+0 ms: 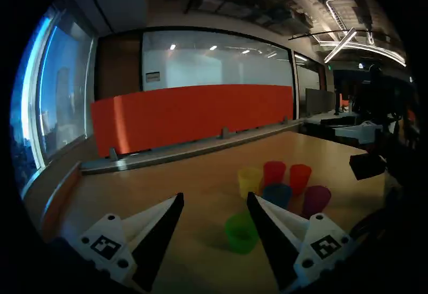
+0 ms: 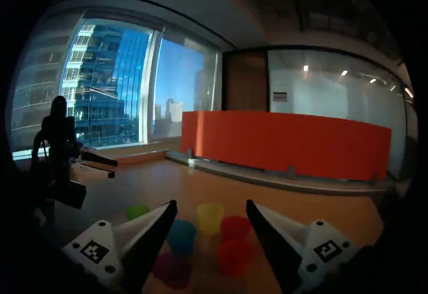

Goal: Pour water

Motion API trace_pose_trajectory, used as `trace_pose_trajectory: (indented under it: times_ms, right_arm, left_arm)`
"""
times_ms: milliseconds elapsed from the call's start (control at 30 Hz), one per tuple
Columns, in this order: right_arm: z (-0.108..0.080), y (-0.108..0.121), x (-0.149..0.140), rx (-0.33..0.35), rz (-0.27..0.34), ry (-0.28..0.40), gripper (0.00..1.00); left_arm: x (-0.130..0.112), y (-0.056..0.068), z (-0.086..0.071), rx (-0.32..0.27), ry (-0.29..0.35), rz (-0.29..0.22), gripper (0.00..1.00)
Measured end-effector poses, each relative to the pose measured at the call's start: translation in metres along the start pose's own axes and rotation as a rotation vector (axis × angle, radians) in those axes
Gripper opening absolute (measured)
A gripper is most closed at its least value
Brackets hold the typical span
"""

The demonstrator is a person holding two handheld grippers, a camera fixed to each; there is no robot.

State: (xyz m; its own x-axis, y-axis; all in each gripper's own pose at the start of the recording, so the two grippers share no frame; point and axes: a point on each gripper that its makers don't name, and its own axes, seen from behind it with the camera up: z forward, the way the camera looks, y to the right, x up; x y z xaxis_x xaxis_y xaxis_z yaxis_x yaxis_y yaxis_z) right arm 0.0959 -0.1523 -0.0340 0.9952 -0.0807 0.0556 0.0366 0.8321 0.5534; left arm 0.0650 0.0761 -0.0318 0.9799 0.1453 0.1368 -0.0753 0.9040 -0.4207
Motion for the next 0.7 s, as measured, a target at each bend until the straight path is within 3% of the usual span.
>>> trace_pose_trajectory:
  times_ms: [267,467,700]
  right_arm:
    - [-0.021,0.055,0.018,-0.235,0.004,0.113,1.0]
    - [-0.037,0.099,0.01,-0.418,-0.003,0.125,1.0]
    - [-0.058,0.123,0.015,-0.548,-0.008,0.169,1.0]
  left_arm:
    - [0.014,-0.019,-0.004,0.134,0.09,0.005,0.87]
    - [0.019,-0.029,-0.005,0.204,0.129,-0.019,0.87]
    - [0.027,-0.041,-0.012,0.258,0.184,-0.062,0.87]
